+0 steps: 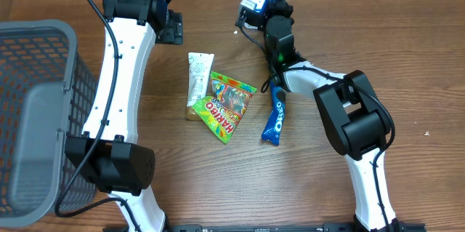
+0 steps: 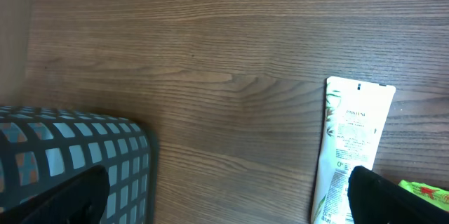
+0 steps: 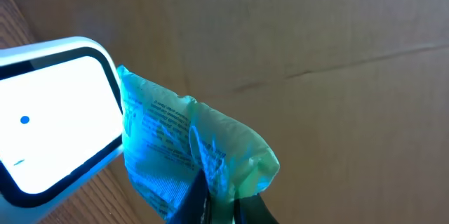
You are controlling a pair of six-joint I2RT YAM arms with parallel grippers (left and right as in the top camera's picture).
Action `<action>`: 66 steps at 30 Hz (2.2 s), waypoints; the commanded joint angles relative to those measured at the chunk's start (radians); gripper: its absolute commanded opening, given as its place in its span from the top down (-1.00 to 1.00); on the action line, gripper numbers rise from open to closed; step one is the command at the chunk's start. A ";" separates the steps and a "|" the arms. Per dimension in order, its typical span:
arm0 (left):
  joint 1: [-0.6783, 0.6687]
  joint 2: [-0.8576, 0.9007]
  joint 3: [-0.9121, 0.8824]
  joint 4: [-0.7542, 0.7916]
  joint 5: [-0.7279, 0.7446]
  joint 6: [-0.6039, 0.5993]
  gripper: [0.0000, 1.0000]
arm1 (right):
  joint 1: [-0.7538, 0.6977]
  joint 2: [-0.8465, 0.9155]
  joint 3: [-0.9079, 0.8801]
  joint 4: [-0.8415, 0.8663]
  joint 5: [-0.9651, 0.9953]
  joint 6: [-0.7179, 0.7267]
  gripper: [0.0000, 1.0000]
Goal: Scan the item barcode
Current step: 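Hold the wipes pack barcode in front of the scanner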
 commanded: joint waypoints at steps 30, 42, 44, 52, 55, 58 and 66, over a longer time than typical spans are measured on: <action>-0.006 0.014 -0.001 0.005 -0.016 0.018 -0.99 | 0.034 -0.012 0.024 0.036 0.071 -0.119 0.93; -0.006 0.014 -0.001 0.005 -0.016 0.018 -1.00 | 0.066 -0.034 0.024 0.005 0.074 -0.108 0.93; -0.006 0.014 -0.001 0.005 -0.016 0.018 -1.00 | 0.077 -0.061 0.024 -0.031 0.077 -0.107 0.92; -0.006 0.014 -0.001 0.005 -0.016 0.018 -0.99 | 0.122 -0.292 0.024 -0.494 0.118 0.085 0.93; -0.006 0.014 -0.001 0.005 -0.016 0.018 -0.99 | 0.152 -0.411 0.024 -0.710 0.101 0.249 0.93; -0.006 0.014 -0.001 0.005 -0.016 0.018 -0.99 | 0.176 -0.539 0.024 -0.977 0.007 0.486 0.93; -0.006 0.014 -0.001 0.005 -0.016 0.018 -1.00 | 0.078 -0.763 0.025 -1.238 -0.283 1.055 0.93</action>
